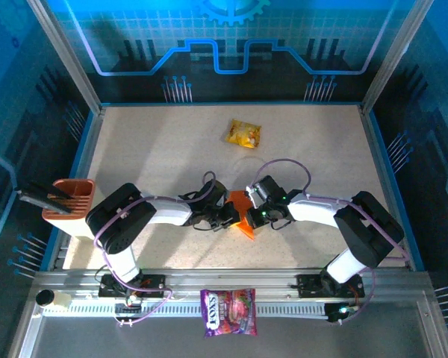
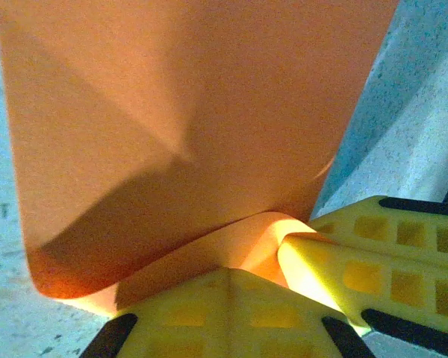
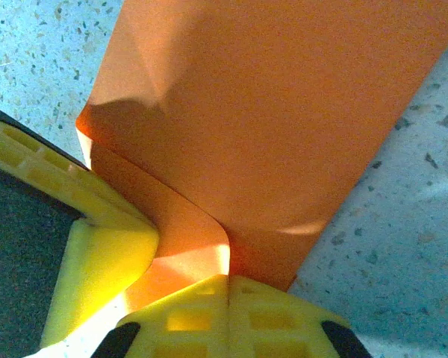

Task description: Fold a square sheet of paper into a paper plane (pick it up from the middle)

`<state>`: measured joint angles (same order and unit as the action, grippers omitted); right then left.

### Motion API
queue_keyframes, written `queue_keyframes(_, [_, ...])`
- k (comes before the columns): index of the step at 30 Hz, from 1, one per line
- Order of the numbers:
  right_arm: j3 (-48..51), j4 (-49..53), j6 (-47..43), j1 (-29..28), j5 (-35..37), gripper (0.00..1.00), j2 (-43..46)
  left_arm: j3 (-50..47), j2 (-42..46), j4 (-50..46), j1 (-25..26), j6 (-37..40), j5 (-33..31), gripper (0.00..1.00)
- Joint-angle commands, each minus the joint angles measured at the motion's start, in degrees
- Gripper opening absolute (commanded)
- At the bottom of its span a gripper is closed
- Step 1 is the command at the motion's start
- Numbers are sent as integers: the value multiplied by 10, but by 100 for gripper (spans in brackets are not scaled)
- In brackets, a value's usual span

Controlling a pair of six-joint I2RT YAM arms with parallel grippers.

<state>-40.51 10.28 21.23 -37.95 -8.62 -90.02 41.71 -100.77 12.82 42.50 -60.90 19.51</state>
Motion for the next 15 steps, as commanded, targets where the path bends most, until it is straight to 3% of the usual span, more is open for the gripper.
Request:
queue_keyframes(1, [3, 22, 2, -5, 10, 0, -20, -16, -10, -34, 2, 6, -19, 5])
queue_keyframes(8, [-21, 35, 7, -4, -2, 4, -4, -13, -14, -52, 2, 22, -20, 4])
queue_keyframes(15, [-27, 57, 30, 25, -32, 32, 68, -8, -21, -44, 2, 18, -18, 4])
